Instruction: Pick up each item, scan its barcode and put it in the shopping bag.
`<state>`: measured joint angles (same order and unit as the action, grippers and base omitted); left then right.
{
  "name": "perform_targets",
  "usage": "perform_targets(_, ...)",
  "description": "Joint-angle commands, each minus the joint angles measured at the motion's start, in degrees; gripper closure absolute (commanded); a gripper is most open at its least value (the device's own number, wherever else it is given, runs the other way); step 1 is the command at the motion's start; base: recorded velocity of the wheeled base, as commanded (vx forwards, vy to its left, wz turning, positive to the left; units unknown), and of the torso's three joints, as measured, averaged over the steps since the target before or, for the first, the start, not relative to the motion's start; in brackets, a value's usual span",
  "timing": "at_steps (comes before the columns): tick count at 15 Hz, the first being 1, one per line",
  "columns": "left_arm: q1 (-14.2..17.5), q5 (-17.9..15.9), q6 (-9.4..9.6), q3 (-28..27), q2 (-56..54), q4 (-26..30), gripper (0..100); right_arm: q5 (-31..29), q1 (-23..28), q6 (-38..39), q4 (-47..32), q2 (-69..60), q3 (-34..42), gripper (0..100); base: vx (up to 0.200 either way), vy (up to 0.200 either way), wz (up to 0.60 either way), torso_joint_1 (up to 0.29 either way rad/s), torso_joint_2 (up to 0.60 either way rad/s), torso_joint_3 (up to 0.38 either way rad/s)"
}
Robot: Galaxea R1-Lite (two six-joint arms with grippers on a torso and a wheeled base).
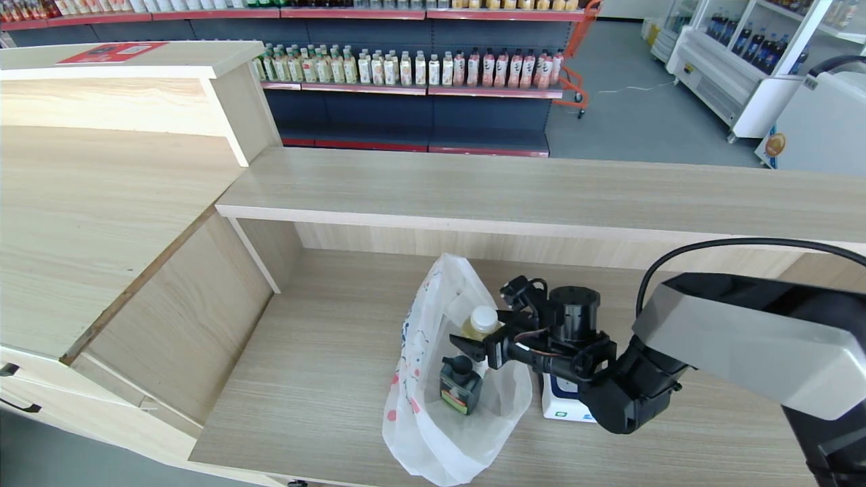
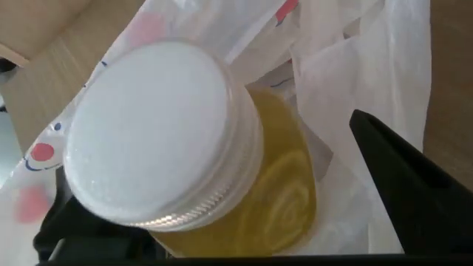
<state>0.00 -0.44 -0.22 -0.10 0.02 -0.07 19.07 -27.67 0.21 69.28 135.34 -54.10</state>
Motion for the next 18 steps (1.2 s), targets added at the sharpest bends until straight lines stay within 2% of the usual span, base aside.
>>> perform_targets(1, 0.00, 0.00, -0.04, 0.01, -0.02, -0.01, 0, -0.08, 0.87, 10.69, -7.58, -12.91, 3.56, 0, 0.000, 0.000, 0.00, 0.000, 0.00, 0.000)
perform_targets(5, 0.00, 0.00, -0.04, 0.01, -0.02, -0.01, 0, 0.27, 6.23, 16.49, -24.54, -34.79, 14.90, 0, 0.000, 0.000, 0.00, 0.000, 0.00, 0.000)
perform_targets(7, 0.00, 0.00, -0.04, 0.01, -0.02, -0.01, 0, -0.26, 10.01, 16.14, -27.18, -44.90, 20.88, 0, 0.000, 0.000, 0.00, 0.000, 0.00, 0.000)
perform_targets(9, 0.00, 0.00, -0.04, 0.01, -0.02, -0.01, 0, -0.43, 15.37, 11.13, -27.97, -52.99, 26.42, 0, 0.000, 0.000, 0.00, 0.000, 0.00, 0.000)
perform_targets(11, 0.00, 0.00, -0.04, 0.01, -0.02, -0.01, 0, -0.87, 20.11, 7.00, -35.27, -63.62, 32.13, 0, 0.000, 0.000, 0.00, 0.000, 0.00, 0.000)
perform_targets(13, 0.00, 0.00, -0.04, 0.01, -0.02, -0.01, 0, -7.64, 20.99, 5.33, -42.82, -74.08, 37.49, 0, 0.000, 0.000, 0.00, 0.000, 0.00, 0.000)
perform_targets(14, 0.00, 0.00, -0.04, 0.01, -0.02, -0.01, 0, -7.64, 20.99, 5.33, -42.82, -74.08, 37.49, 0, 0.000, 0.000, 0.00, 0.000, 0.00, 0.000)
perform_targets(15, 0.00, 0.00, -0.04, 0.01, -0.02, -0.01, 0, -16.08, 21.34, 5.24, -48.27, -90.96, 46.02, 0, 0.000, 0.000, 0.00, 0.000, 0.00, 0.000)
perform_targets(17, 0.00, 0.00, -0.04, 0.01, -0.02, -0.01, 0, -16.43, 23.81, 4.10, -50.91, -106.60, 53.66, 0, 0.000, 0.000, 0.00, 0.000, 0.00, 0.000)
perform_targets(18, 0.00, 0.00, -0.04, 0.01, -0.02, -0.01, 0, -16.08, 26.09, 2.96, -53.99, -114.25, 54.10, 0, 0.000, 0.000, 0.00, 0.000, 0.00, 0.000)
